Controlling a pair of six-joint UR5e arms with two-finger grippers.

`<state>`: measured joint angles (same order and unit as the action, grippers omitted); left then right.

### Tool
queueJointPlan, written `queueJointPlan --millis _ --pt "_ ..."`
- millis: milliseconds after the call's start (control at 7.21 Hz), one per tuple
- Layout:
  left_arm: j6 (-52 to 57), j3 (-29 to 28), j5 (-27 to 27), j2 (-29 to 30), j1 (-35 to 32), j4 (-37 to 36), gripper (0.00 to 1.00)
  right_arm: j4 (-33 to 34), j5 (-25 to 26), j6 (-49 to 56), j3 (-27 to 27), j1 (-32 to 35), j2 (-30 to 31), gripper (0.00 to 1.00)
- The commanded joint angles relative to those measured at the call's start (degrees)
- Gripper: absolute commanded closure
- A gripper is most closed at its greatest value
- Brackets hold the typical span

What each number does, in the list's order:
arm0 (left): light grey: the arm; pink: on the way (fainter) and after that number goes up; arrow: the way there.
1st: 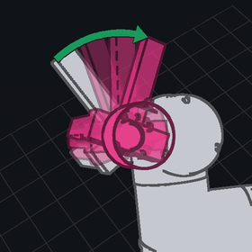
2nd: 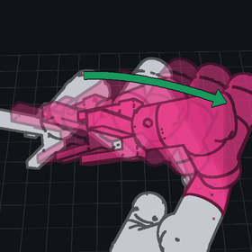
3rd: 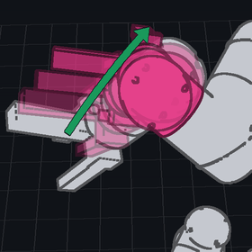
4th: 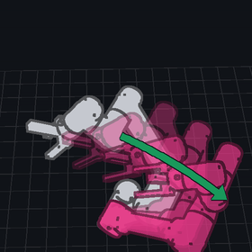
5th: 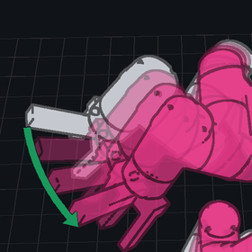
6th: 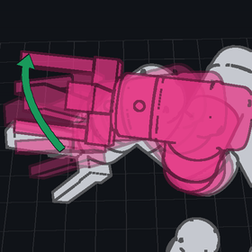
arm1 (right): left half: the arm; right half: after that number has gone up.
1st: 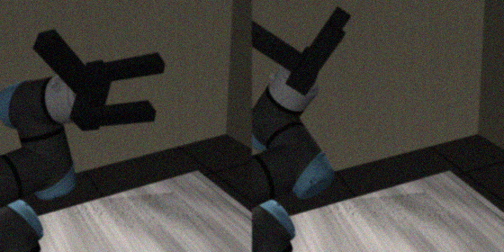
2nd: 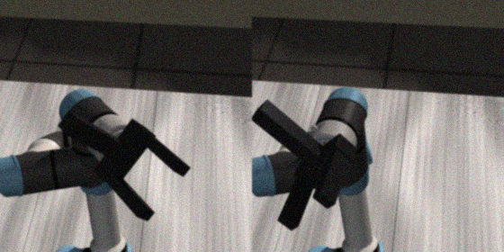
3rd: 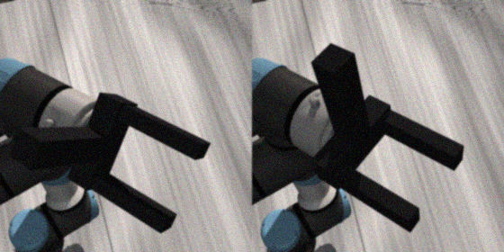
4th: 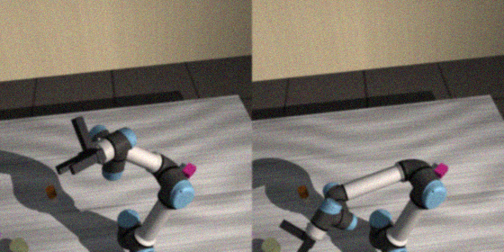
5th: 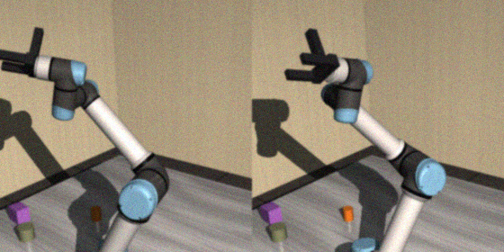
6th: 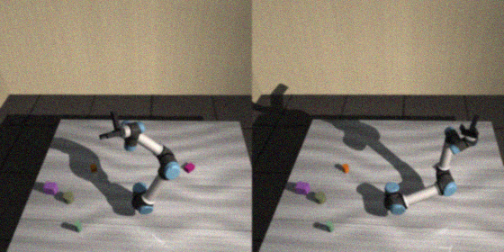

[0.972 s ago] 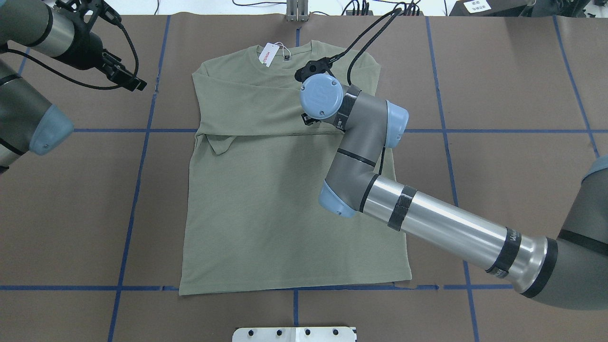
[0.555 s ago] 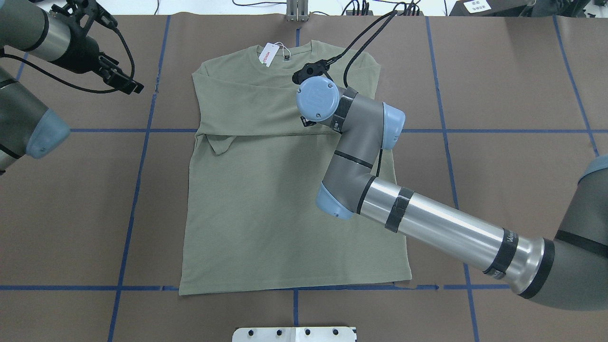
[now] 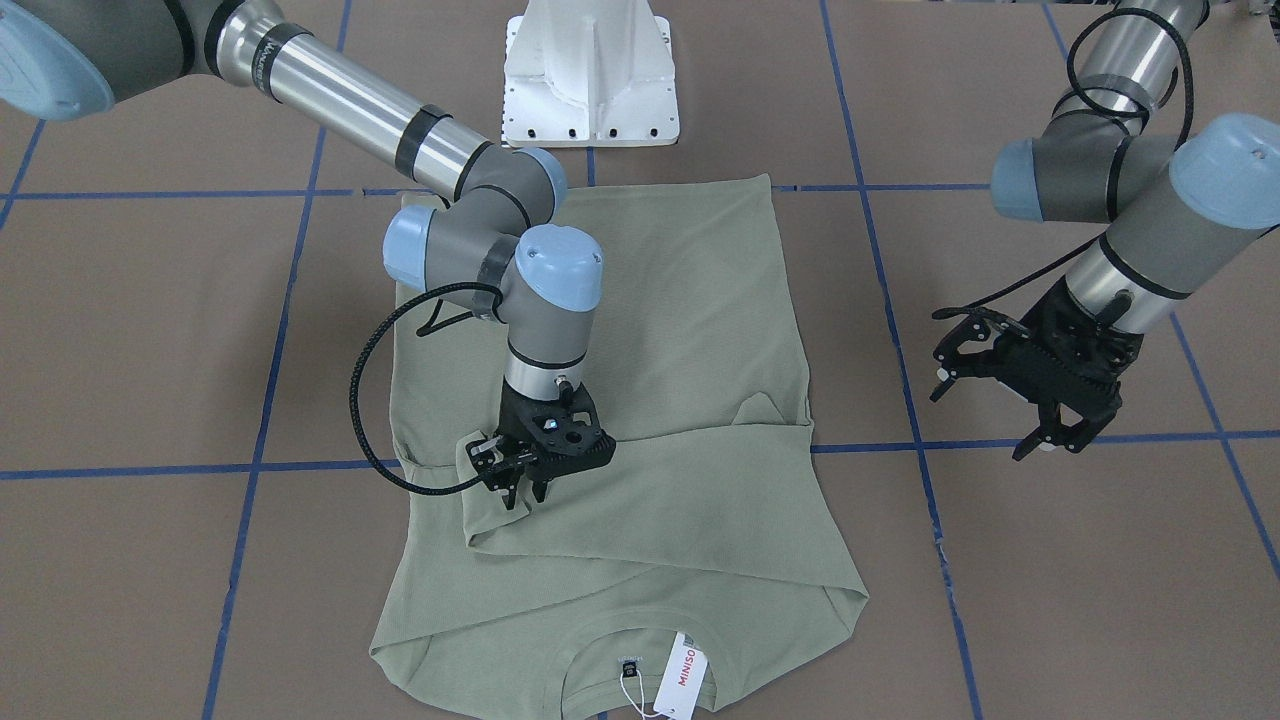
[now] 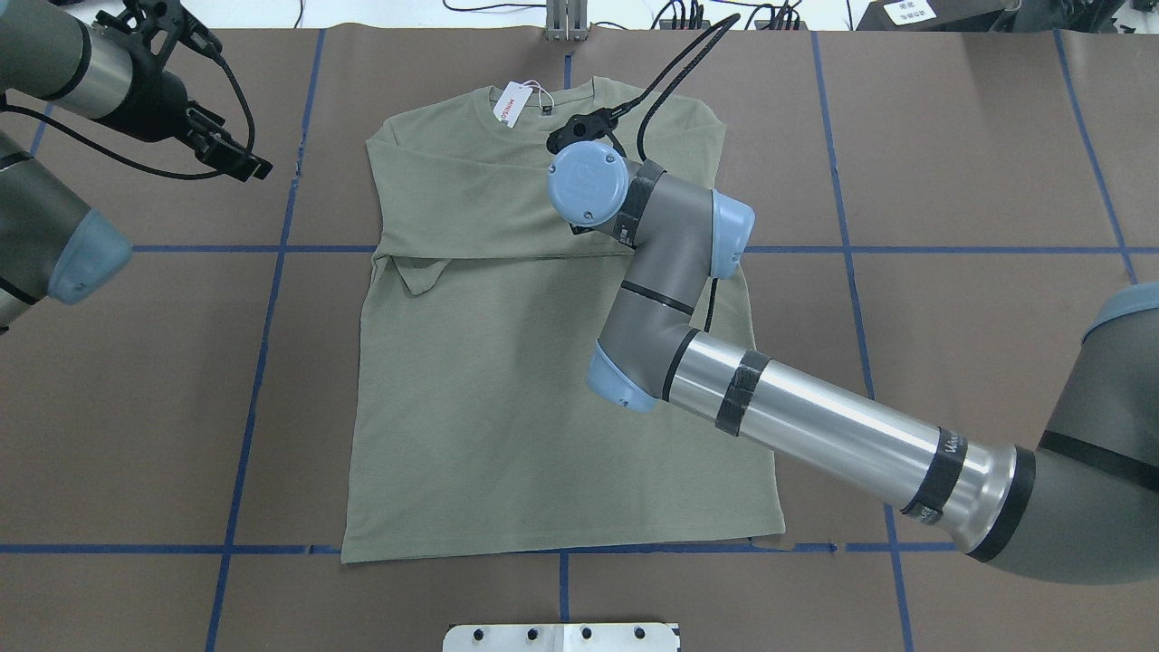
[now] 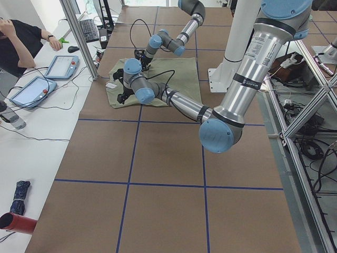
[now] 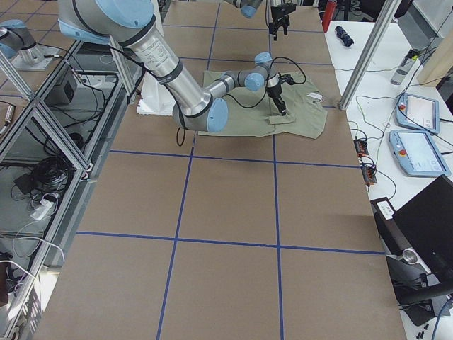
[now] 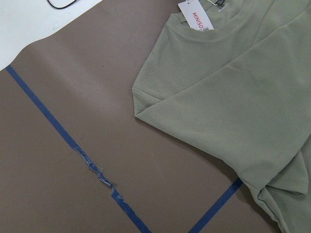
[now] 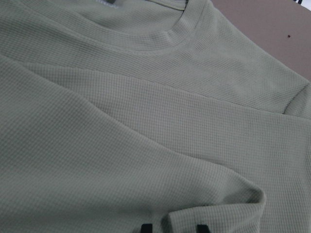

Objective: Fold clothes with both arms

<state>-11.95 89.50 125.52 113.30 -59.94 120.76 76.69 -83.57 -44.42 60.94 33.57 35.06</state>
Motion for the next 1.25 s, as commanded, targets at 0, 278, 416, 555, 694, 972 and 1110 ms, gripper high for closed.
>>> queueJointPlan --millis 0,278,416,555,694,972,1110 --pt "0.1 0.0 0.0 0.0 0.1 0.0 0.00 1.4 1.8 0.9 -0.4 0.0 -0.3 0.58" --pt "0.0 0.0 0.1 0.0 0.1 0.0 0.00 1.4 2.0 0.8 -0.6 0.0 -0.1 0.59" --pt "0.0 0.0 0.0 0.0 0.1 0.0 0.00 1.4 2.0 0.8 -0.6 -0.1 0.0 0.72" --pt "0.0 0.0 0.1 0.0 0.1 0.0 0.00 1.4 2.0 0.8 -0.6 -0.1 0.0 1.00" --pt "0.0 0.0 0.1 0.0 0.1 0.0 0.00 1.8 2.1 0.7 -0.5 -0.1 -0.2 1.00" --pt "0.0 0.1 0.1 0.0 0.1 0.0 0.00 2.1 2.0 1.4 0.4 0.4 0.0 1.00" --pt "0.0 0.1 0.0 0.1 0.1 0.1 0.00 2.1 1.9 2.1 1.5 1.0 0.6 1.00"
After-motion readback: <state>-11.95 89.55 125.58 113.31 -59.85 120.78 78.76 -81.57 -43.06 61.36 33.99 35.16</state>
